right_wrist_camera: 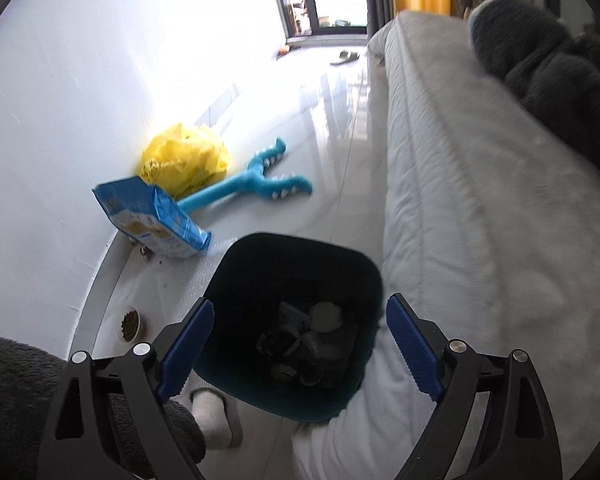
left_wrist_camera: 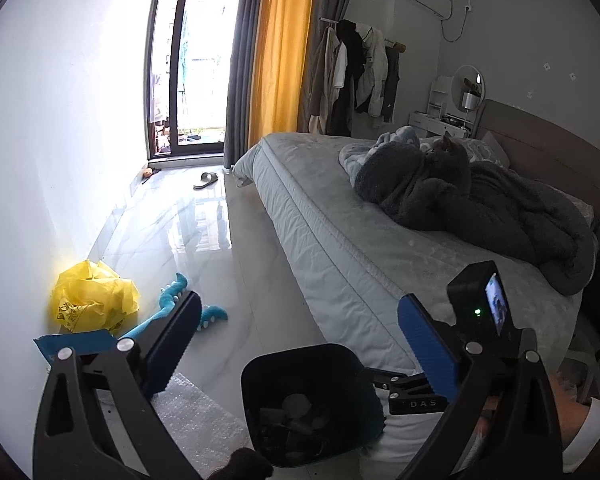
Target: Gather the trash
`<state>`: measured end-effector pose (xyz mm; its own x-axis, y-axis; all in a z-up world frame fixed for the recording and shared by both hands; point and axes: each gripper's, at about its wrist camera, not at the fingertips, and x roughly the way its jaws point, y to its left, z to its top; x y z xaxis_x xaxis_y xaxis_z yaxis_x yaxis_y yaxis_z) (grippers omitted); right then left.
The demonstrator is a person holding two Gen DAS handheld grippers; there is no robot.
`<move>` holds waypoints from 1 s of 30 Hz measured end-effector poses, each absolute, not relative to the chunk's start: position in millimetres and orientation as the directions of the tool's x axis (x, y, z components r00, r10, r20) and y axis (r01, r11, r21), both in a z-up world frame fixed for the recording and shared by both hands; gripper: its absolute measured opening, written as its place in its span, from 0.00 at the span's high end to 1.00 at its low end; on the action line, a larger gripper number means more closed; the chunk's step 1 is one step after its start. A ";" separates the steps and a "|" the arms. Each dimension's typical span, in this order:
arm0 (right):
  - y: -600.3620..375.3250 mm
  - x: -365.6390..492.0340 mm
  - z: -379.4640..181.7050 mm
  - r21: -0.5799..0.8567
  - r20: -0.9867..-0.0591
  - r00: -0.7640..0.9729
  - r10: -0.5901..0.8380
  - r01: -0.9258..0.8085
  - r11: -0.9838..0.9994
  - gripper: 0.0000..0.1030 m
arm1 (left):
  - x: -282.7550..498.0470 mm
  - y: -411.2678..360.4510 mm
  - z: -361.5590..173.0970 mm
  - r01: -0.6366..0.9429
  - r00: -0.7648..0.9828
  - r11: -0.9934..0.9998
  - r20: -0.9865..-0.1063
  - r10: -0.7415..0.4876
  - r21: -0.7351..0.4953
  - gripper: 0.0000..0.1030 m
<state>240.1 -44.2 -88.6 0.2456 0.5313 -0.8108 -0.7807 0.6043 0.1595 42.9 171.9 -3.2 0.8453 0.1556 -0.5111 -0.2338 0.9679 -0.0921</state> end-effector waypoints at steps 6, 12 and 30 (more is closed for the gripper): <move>-102.8 212.1 -19.8 0.071 -0.697 0.423 0.579 -0.763 0.643 0.05 | 24.9 149.2 16.7 -0.204 0.884 0.974 -0.446 0.139 -0.100 0.03; -194.9 186.6 33.7 0.064 -0.561 0.600 0.570 -0.655 0.753 0.03 | 17.2 125.3 29.4 -0.175 0.905 0.981 -0.405 0.129 -0.078 0.03; -359.6 132.3 41.9 0.094 -0.422 0.810 0.407 -0.408 0.908 0.03 | 1.1 94.2 4.5 -0.146 0.905 0.989 -0.408 0.117 -0.039 0.03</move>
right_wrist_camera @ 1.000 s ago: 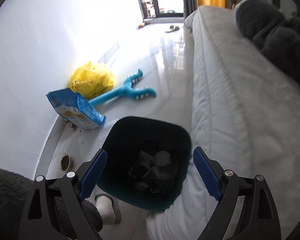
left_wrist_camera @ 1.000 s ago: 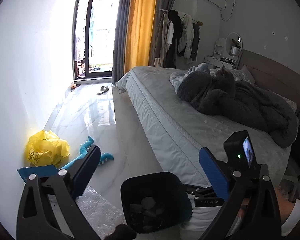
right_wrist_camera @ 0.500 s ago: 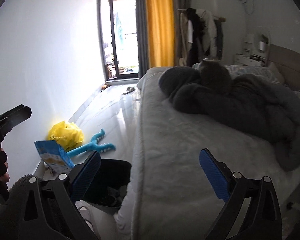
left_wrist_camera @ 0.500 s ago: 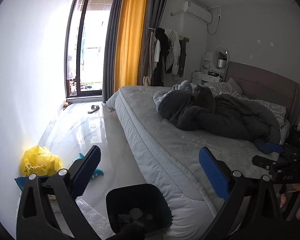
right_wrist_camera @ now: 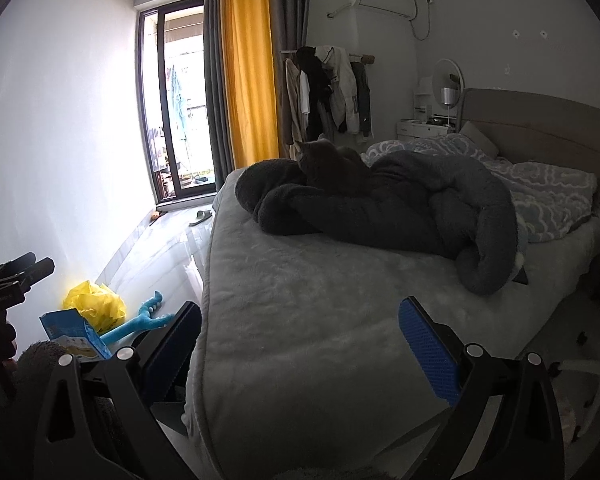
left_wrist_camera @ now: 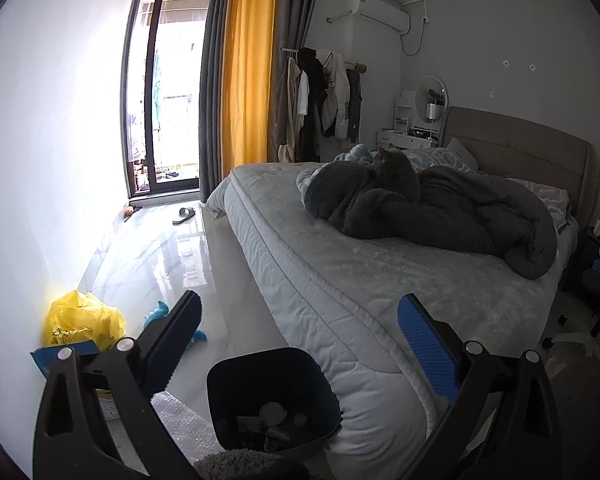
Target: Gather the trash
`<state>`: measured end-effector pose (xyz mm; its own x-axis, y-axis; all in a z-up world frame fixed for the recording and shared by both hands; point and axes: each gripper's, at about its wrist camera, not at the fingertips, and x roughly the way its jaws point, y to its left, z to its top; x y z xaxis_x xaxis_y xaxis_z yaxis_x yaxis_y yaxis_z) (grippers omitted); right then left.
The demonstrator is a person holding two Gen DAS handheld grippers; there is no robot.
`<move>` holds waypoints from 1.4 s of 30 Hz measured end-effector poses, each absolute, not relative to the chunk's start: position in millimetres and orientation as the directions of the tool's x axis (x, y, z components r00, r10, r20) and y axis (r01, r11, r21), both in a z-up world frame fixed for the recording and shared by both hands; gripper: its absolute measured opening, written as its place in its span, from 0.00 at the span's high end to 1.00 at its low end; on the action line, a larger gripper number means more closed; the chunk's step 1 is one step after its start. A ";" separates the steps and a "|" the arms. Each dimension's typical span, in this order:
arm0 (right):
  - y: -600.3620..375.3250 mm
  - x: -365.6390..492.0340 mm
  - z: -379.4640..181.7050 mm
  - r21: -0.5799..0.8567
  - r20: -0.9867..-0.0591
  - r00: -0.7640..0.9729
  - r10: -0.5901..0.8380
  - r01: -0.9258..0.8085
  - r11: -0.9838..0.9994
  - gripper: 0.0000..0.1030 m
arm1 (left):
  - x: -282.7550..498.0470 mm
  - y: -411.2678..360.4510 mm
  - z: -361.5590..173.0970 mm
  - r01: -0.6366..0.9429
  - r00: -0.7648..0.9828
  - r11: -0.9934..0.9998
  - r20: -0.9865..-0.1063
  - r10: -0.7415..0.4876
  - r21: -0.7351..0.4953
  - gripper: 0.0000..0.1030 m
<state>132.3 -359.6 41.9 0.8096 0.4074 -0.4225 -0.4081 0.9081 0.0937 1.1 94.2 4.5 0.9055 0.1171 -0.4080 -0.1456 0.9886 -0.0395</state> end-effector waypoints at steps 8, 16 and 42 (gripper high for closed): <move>-366.0 125.2 42.5 0.125 -0.400 0.789 0.467 -0.458 0.880 0.03 | 2.4 94.0 0.4 -0.167 0.895 0.985 -0.426 0.134 -0.042 0.03; -364.3 124.3 41.8 0.119 -0.404 0.783 0.472 -0.467 0.876 0.03 | 0.3 91.8 0.3 -0.173 0.892 0.984 -0.430 0.142 -0.034 0.03; -363.6 124.1 41.8 0.119 -0.409 0.781 0.472 -0.467 0.876 0.03 | 1.3 91.8 0.5 -0.171 0.892 0.985 -0.431 0.139 -0.037 0.03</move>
